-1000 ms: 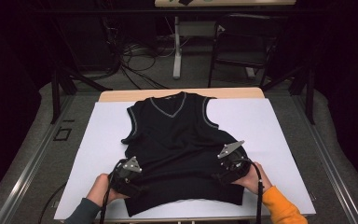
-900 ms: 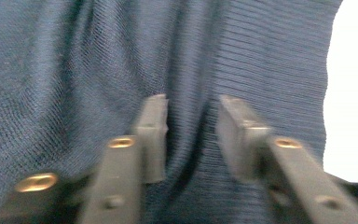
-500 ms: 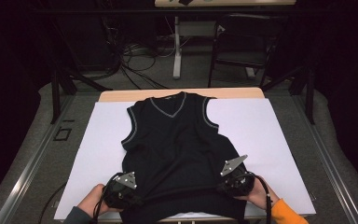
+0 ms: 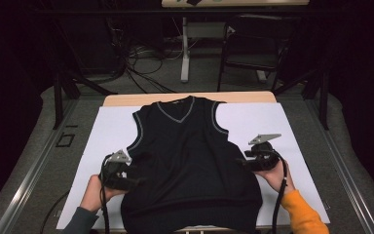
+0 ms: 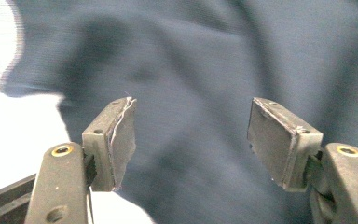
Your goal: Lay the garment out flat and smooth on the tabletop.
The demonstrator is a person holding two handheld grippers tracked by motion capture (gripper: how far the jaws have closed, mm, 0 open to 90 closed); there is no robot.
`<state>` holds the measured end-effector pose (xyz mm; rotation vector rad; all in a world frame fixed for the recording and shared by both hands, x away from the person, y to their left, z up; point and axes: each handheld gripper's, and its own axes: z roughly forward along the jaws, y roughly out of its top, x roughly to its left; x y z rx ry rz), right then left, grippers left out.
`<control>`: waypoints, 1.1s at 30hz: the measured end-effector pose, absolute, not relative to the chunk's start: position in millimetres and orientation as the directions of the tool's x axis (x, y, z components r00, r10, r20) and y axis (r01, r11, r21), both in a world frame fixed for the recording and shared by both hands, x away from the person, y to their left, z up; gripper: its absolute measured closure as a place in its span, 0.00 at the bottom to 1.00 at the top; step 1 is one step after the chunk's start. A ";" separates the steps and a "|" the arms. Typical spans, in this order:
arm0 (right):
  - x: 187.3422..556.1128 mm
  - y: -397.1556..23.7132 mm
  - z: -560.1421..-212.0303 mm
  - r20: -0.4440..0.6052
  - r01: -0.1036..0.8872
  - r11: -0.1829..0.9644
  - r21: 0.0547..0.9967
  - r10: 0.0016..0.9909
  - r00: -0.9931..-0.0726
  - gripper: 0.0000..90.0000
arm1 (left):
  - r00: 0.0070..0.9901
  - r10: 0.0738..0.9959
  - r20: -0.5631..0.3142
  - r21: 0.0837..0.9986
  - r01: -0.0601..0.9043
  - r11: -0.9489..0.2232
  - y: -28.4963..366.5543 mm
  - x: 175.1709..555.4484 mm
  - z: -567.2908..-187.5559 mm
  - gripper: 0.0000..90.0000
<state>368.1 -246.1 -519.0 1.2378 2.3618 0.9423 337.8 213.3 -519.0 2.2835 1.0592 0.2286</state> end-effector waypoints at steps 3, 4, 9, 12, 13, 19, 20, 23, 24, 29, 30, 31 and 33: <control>388.0 -238.0 -528.1 -0.007 0.628 0.415 0.658 0.838 -0.545 0.53 | 0.630 0.774 -0.066 0.532 0.678 -0.506 207.6 356.9 -533.3 0.36; 393.8 -235.0 -531.1 -0.013 0.630 0.419 0.654 0.839 -0.544 0.53 | 0.621 0.782 -0.054 0.521 0.686 -0.508 206.0 361.2 -536.4 0.37; 411.1 -220.9 -543.7 -0.018 0.654 0.450 0.609 0.832 -0.555 0.67 | 0.646 0.763 -0.026 0.518 0.661 -0.543 205.0 366.5 -541.5 0.65; 410.3 -223.3 -546.1 -0.016 0.653 0.449 0.610 0.831 -0.556 0.90 | 0.678 0.735 -0.021 0.518 0.636 -0.572 204.8 360.6 -541.5 0.94; 409.5 -224.5 -547.1 -0.020 0.643 0.447 0.622 0.830 -0.558 0.95 | 0.679 0.734 -0.011 0.516 0.632 -0.578 204.6 359.0 -541.2 0.96; 401.5 -235.3 -543.8 -0.052 0.662 0.458 0.594 0.843 -0.536 1.00 | 0.653 0.758 -0.014 0.504 0.659 -0.558 219.1 353.7 -539.5 0.98; 400.4 -238.7 -542.8 -0.065 0.667 0.462 0.585 0.846 -0.530 1.00 | 0.641 0.767 -0.010 0.504 0.666 -0.550 223.0 352.3 -539.5 0.98; 396.9 -251.0 -539.4 -0.073 0.685 0.438 0.581 0.867 -0.492 1.00 | 0.613 0.790 -0.015 0.502 0.688 -0.524 235.2 349.8 -539.0 0.98; 395.6 -255.2 -537.5 -0.076 0.690 0.428 0.583 0.875 -0.479 1.00 | 0.604 0.797 -0.013 0.500 0.694 -0.518 238.4 349.4 -538.6 0.98; 389.8 -268.9 -529.4 -0.088 0.696 0.397 0.599 0.896 -0.436 1.00 | 0.587 0.810 -0.005 0.496 0.704 -0.507 245.6 348.4 -537.3 0.98; 389.1 -270.5 -528.9 -0.092 0.695 0.398 0.599 0.896 -0.434 1.00 | 0.587 0.810 -0.004 0.495 0.705 -0.508 245.8 348.2 -537.3 0.98; 388.5 -271.7 -528.5 -0.085 0.696 0.390 0.604 0.899 -0.430 1.00 | 0.585 0.811 -0.004 0.493 0.707 -0.508 245.8 348.3 -537.3 0.98; 388.2 -271.0 -529.9 -0.084 0.695 0.391 0.603 0.898 -0.432 1.00 | 0.586 0.811 0.000 0.488 0.708 -0.511 245.0 348.8 -537.4 0.97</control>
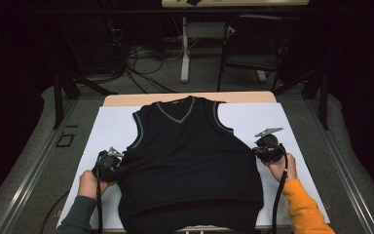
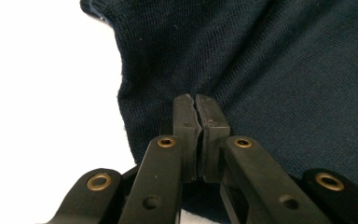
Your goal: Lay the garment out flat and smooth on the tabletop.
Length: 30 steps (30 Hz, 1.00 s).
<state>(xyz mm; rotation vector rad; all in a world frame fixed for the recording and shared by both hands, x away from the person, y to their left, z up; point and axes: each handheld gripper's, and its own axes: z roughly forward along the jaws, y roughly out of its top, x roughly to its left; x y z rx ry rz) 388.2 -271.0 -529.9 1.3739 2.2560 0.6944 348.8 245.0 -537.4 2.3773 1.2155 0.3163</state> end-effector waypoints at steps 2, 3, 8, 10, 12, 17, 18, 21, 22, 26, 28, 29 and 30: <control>388.6 -267.1 -533.3 -0.079 0.691 0.399 0.603 0.892 -0.446 0.99 | 0.586 0.810 0.015 0.490 0.702 -0.517 243.1 348.2 -536.9 0.92; 388.0 -264.6 -533.6 -0.080 0.685 0.412 0.601 0.884 -0.461 0.93 | 0.588 0.809 0.022 0.492 0.698 -0.521 242.0 347.6 -536.2 0.83; 378.0 -256.1 -521.5 -0.006 0.649 0.403 0.645 0.852 -0.524 0.64 | 0.626 0.780 -0.007 0.545 0.656 -0.522 230.6 335.2 -526.6 0.45; 368.0 -249.7 -516.7 0.030 0.635 0.410 0.655 0.825 -0.564 0.55 | 0.661 0.750 -0.025 0.569 0.626 -0.533 221.8 325.2 -522.5 0.39; 354.8 -240.5 -514.5 0.049 0.609 0.448 0.654 0.778 -0.626 0.46 | 0.699 0.714 -0.043 0.578 0.601 -0.552 212.8 313.8 -520.8 0.36; 322.7 -216.5 -524.9 0.070 0.565 0.547 0.618 0.677 -0.732 0.40 | 0.796 0.600 -0.083 0.550 0.538 -0.639 194.4 291.1 -531.6 0.33; 317.7 -213.1 -526.9 0.077 0.560 0.566 0.605 0.659 -0.748 0.39 | 0.808 0.583 -0.087 0.543 0.529 -0.652 192.2 287.9 -532.8 0.33; 303.1 -206.6 -528.5 0.103 0.534 0.591 0.605 0.606 -0.788 0.38 | 0.834 0.539 -0.122 0.562 0.506 -0.655 188.8 278.4 -532.0 0.34; 298.4 -204.9 -528.9 0.110 0.524 0.595 0.609 0.591 -0.799 0.38 | 0.842 0.524 -0.132 0.567 0.497 -0.657 187.6 274.9 -531.8 0.35; 283.3 -198.8 -532.5 0.124 0.493 0.627 0.603 0.537 -0.834 0.41 | 0.886 0.443 -0.139 0.534 0.444 -0.719 177.6 262.1 -537.2 0.43; 279.8 -194.5 -538.1 0.117 0.482 0.656 0.581 0.519 -0.847 0.49 | 0.907 0.405 -0.118 0.512 0.405 -0.758 171.4 258.6 -541.3 0.51; 278.7 -191.9 -541.4 0.113 0.477 0.672 0.567 0.510 -0.853 0.53 | 0.912 0.400 -0.093 0.509 0.389 -0.768 170.1 257.7 -540.7 0.53; 277.7 -189.8 -544.1 0.101 0.466 0.684 0.561 0.502 -0.859 0.57 | 0.912 0.401 -0.087 0.511 0.386 -0.768 169.9 257.4 -540.5 0.60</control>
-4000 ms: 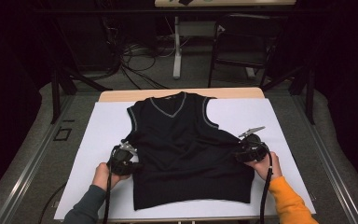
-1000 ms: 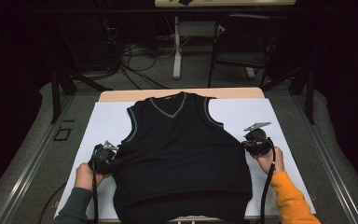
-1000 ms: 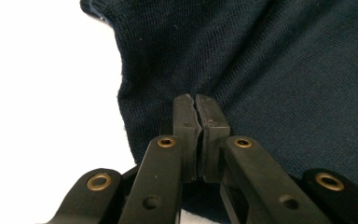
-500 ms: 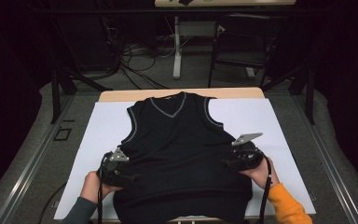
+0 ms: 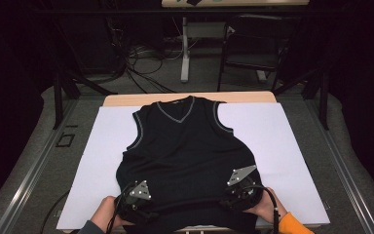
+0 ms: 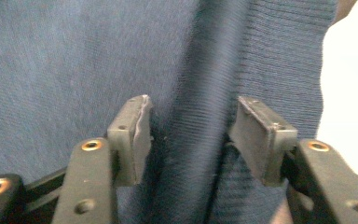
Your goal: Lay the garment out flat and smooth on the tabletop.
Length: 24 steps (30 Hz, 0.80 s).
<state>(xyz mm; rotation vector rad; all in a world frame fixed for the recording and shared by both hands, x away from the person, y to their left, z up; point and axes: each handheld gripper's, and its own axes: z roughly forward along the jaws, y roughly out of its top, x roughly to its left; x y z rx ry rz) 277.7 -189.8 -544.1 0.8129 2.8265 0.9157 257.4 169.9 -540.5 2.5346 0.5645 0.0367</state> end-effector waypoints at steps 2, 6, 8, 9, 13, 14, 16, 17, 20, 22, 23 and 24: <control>276.5 -188.4 -543.0 0.081 0.460 0.688 0.561 0.507 -0.858 0.71 | 0.916 0.391 -0.095 0.519 0.381 -0.765 171.5 256.6 -540.9 0.71; 271.4 -188.7 -543.0 0.070 0.444 0.699 0.561 0.494 -0.867 0.93 | 0.926 0.362 -0.107 0.518 0.362 -0.775 172.5 252.8 -541.1 0.94; 268.3 -190.1 -542.6 0.077 0.444 0.700 0.559 0.490 -0.868 0.95 | 0.930 0.345 -0.126 0.518 0.358 -0.777 174.3 250.7 -541.3 0.95; 266.6 -191.0 -542.6 0.080 0.438 0.705 0.558 0.479 -0.874 0.95 | 0.931 0.339 -0.134 0.520 0.358 -0.776 175.4 249.0 -541.5 0.95; 256.7 -194.7 -542.5 0.110 0.429 0.713 0.555 0.448 -0.887 0.95 | 0.932 0.318 -0.172 0.526 0.360 -0.770 180.4 239.4 -542.9 0.95; 254.6 -195.6 -542.6 0.111 0.424 0.716 0.554 0.441 -0.890 0.95 | 0.932 0.315 -0.177 0.527 0.360 -0.770 181.2 237.8 -543.1 0.95; 251.6 -196.7 -542.6 0.131 0.427 0.718 0.550 0.431 -0.893 0.92 | 0.931 0.311 -0.191 0.524 0.364 -0.770 182.1 238.2 -542.3 0.91; 252.1 -197.2 -542.2 0.140 0.430 0.716 0.550 0.428 -0.893 0.85 | 0.926 0.316 -0.208 0.527 0.379 -0.761 182.4 240.2 -541.6 0.80; 260.7 -203.9 -537.1 0.172 0.457 0.675 0.579 0.447 -0.878 0.62 | 0.894 0.404 -0.196 0.535 0.442 -0.720 187.7 251.9 -537.1 0.49; 270.8 -213.3 -531.1 0.171 0.482 0.629 0.610 0.489 -0.855 0.56 | 0.861 0.472 -0.191 0.575 0.487 -0.657 196.4 261.2 -530.3 0.39; 276.9 -218.8 -528.1 0.163 0.498 0.599 0.627 0.524 -0.836 0.55 | 0.844 0.500 -0.196 0.606 0.505 -0.615 202.2 267.0 -526.5 0.36; 283.9 -224.3 -525.6 0.160 0.511 0.566 0.647 0.554 -0.817 0.54 | 0.817 0.546 -0.183 0.621 0.527 -0.580 207.0 272.9 -523.5 0.36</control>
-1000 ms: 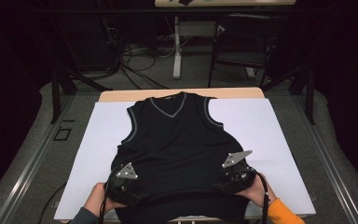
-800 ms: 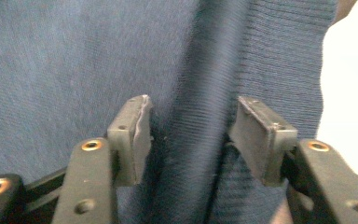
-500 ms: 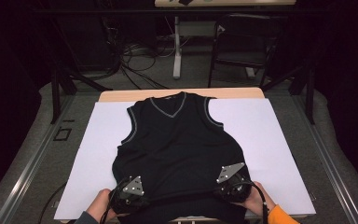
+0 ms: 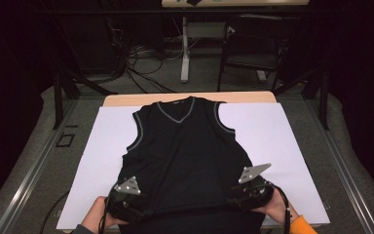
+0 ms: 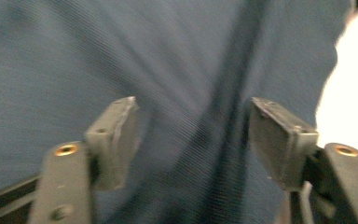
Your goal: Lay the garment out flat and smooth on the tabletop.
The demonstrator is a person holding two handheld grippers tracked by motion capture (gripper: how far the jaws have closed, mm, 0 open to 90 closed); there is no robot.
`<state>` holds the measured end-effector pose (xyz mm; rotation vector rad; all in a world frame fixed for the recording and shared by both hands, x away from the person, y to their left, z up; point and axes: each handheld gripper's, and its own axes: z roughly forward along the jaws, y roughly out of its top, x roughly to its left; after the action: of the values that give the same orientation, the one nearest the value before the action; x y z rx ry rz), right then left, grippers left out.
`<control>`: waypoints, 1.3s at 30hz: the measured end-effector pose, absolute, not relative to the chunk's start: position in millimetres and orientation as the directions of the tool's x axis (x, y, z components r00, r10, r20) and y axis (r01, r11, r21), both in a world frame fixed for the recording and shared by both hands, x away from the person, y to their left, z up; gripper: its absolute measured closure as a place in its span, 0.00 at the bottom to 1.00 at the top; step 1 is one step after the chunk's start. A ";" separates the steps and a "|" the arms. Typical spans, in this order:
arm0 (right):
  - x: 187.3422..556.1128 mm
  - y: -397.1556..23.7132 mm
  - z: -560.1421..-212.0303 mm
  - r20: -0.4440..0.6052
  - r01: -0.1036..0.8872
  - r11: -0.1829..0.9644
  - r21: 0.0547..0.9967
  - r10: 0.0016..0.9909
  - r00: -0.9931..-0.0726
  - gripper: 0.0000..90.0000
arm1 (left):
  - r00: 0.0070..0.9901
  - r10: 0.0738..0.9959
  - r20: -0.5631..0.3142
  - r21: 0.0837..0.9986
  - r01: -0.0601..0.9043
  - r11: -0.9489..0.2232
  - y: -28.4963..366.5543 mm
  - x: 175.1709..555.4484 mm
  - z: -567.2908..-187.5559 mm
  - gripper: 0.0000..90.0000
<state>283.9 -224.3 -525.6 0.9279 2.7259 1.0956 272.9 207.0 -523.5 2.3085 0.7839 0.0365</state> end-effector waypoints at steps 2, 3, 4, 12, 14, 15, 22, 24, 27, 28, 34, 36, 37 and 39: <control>299.6 -234.4 -521.9 0.140 0.540 0.507 0.672 0.629 -0.764 0.55 | 0.762 0.628 -0.158 0.636 0.565 -0.525 216.0 287.2 -520.4 0.34; 307.8 -237.9 -520.7 0.107 0.552 0.486 0.678 0.677 -0.728 0.55 | 0.725 0.674 -0.142 0.634 0.589 -0.501 219.7 295.5 -519.7 0.34; 316.3 -241.3 -519.8 0.087 0.559 0.465 0.686 0.711 -0.698 0.56 | 0.697 0.704 -0.136 0.637 0.605 -0.477 223.8 303.6 -519.0 0.34; 378.6 -252.0 -529.8 0.028 0.637 0.363 0.680 0.856 -0.517 0.56 | 0.501 0.865 0.008 0.524 0.735 -0.431 231.0 360.1 -538.3 0.38; 389.1 -249.1 -536.1 0.031 0.652 0.371 0.661 0.855 -0.517 0.55 | 0.508 0.861 -0.003 0.507 0.743 -0.437 230.4 367.1 -542.4 0.42; 392.8 -246.7 -539.3 0.028 0.664 0.380 0.644 0.856 -0.516 0.57 | 0.517 0.855 -0.024 0.512 0.741 -0.434 231.0 369.0 -543.9 0.44; 395.4 -243.1 -547.6 0.020 0.672 0.397 0.625 0.852 -0.523 0.93 | 0.554 0.829 -0.079 0.535 0.725 -0.433 231.3 365.3 -543.9 0.92; 394.4 -244.4 -545.8 0.007 0.676 0.411 0.611 0.851 -0.524 0.96 | 0.549 0.833 -0.068 0.531 0.727 -0.436 232.3 364.4 -543.1 0.93; 393.3 -243.7 -544.3 -0.031 0.673 0.423 0.607 0.859 -0.512 0.96 | 0.531 0.847 -0.040 0.528 0.730 -0.433 237.2 364.2 -542.1 0.94; 392.8 -244.2 -543.7 -0.043 0.674 0.426 0.603 0.862 -0.506 0.96 | 0.523 0.852 -0.034 0.526 0.734 -0.430 239.0 363.8 -541.8 0.94; 392.6 -250.2 -542.6 -0.057 0.680 0.416 0.603 0.873 -0.484 0.96 | 0.503 0.864 -0.009 0.524 0.739 -0.424 244.1 363.3 -541.3 0.94; 391.0 -248.2 -540.7 -0.083 0.669 0.432 0.605 0.870 -0.486 0.94 | 0.507 0.862 0.001 0.523 0.734 -0.433 244.4 362.3 -541.2 0.94; 390.6 -247.8 -540.1 -0.088 0.665 0.436 0.607 0.868 -0.489 0.91 | 0.507 0.862 -0.006 0.521 0.737 -0.430 244.9 362.3 -540.9 0.93; 388.5 -247.0 -537.8 -0.090 0.662 0.442 0.606 0.864 -0.495 0.74 | 0.501 0.865 -0.012 0.518 0.743 -0.424 246.5 363.5 -540.3 0.87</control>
<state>388.5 -247.0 -537.8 1.2933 2.3108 0.7173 363.5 246.5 -540.3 2.2869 1.3227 0.3547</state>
